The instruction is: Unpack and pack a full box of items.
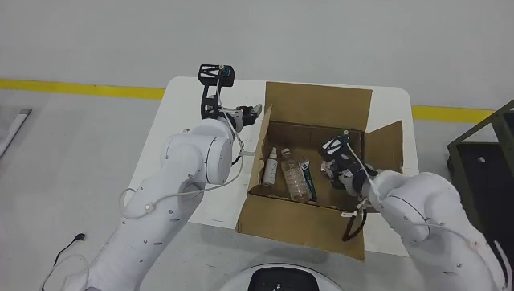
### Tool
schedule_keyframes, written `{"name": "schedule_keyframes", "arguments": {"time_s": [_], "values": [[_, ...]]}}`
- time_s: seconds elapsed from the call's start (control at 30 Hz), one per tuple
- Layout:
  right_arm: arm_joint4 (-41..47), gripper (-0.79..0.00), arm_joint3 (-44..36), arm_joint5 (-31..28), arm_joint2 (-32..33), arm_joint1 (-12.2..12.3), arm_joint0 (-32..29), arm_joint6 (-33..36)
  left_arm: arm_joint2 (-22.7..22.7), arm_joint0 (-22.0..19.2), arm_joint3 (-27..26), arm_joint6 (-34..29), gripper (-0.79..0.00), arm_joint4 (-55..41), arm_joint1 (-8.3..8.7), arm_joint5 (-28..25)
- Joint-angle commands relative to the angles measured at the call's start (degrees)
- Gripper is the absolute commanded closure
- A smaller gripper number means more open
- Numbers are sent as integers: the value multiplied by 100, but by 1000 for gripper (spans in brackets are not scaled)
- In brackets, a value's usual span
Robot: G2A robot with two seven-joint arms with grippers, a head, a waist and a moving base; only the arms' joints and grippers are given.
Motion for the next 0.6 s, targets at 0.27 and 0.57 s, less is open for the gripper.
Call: {"name": "schedule_keyframes", "arguments": {"time_s": [0.27,0.57], "values": [[-1132,0,1815,1048,-1490,-321,708,-138,0,0,0,0,-785,0,0,0],[-1212,-357,2647,1312,-1949,-559,1092,-236,0,0,0,0,-785,0,0,0]]}}
